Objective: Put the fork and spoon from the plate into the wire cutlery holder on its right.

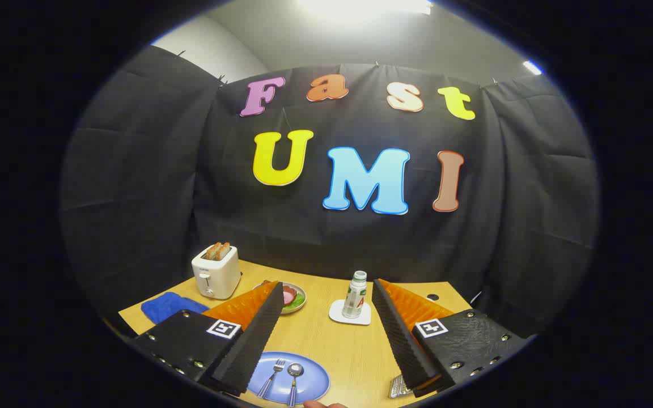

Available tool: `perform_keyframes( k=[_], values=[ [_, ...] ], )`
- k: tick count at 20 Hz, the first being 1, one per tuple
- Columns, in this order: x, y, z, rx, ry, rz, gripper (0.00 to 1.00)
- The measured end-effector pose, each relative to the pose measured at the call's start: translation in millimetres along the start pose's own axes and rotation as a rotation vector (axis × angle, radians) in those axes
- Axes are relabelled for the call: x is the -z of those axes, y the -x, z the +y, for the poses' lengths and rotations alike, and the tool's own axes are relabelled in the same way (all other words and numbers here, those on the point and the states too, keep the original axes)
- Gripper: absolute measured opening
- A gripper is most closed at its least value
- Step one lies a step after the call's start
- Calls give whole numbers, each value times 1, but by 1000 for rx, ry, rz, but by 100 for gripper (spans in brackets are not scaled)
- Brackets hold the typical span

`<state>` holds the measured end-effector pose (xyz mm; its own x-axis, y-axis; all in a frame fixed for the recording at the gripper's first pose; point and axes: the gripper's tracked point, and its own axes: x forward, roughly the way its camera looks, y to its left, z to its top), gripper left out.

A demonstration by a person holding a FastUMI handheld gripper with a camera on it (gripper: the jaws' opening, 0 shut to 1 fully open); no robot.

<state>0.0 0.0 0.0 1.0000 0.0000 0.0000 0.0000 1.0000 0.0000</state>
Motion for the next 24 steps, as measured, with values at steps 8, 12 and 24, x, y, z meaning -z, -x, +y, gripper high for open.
perform_keyframes(
  k=[8,12,24],
  values=[
    [-4,3,1,11,53,-26,96],
    [-5,3,9,-6,48,-24,96],
    [92,8,40,-104,78,296,96]
  ],
)
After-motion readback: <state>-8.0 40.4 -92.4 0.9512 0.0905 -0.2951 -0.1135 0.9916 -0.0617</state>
